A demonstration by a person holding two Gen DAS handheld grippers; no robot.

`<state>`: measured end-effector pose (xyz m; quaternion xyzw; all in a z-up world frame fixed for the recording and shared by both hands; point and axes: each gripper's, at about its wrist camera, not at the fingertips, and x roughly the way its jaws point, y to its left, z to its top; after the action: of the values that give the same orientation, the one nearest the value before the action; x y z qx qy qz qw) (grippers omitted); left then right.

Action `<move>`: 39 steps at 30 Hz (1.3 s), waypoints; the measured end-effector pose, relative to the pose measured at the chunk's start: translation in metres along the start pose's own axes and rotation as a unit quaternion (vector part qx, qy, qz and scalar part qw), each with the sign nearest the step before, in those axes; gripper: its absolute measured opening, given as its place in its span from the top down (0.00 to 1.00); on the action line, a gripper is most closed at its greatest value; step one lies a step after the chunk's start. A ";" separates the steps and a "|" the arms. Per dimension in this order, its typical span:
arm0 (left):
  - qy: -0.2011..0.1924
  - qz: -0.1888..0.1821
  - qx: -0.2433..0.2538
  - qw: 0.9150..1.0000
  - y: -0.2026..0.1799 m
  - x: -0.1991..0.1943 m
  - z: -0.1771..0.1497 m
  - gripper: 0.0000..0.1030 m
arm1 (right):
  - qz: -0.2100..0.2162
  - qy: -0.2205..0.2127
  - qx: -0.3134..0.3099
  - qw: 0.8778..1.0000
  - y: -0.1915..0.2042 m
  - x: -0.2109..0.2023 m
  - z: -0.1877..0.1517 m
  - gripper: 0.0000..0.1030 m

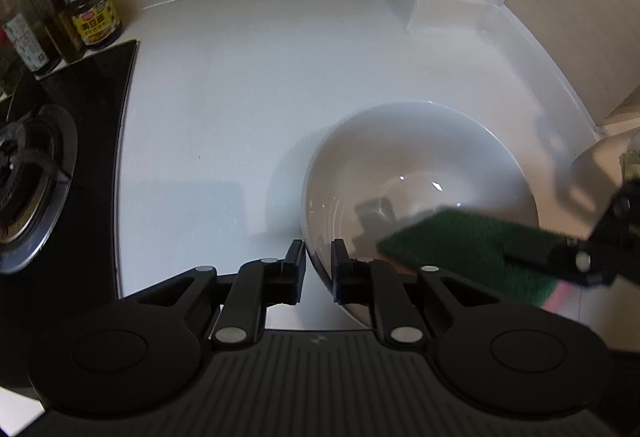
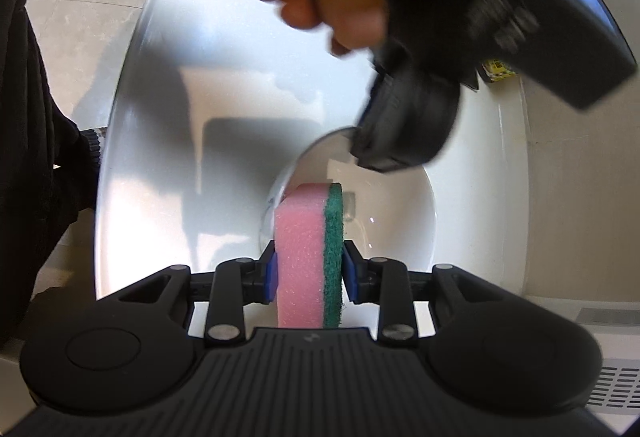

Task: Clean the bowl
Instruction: 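Keep holding the bowl rim with the left gripper while the right gripper scrubs the bowl interior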

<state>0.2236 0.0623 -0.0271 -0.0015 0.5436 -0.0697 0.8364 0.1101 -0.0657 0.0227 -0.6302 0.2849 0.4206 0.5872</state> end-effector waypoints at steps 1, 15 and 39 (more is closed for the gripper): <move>0.000 -0.001 -0.002 1.000 -0.001 0.000 -0.003 0.83 | 0.000 0.001 -0.001 1.000 0.000 0.000 0.000 0.73; -0.011 -0.004 0.062 0.998 -0.005 0.016 0.037 0.93 | 0.011 -0.018 -0.012 1.000 0.006 -0.012 0.011 0.74; -0.022 -0.021 0.045 0.999 0.002 0.006 0.011 0.89 | 0.026 -0.012 -0.009 1.000 0.012 0.003 0.006 0.73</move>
<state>0.2366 0.0626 -0.0282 0.0228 0.5214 -0.1118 0.8456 0.1004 -0.0615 0.0141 -0.6223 0.2907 0.4459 0.5739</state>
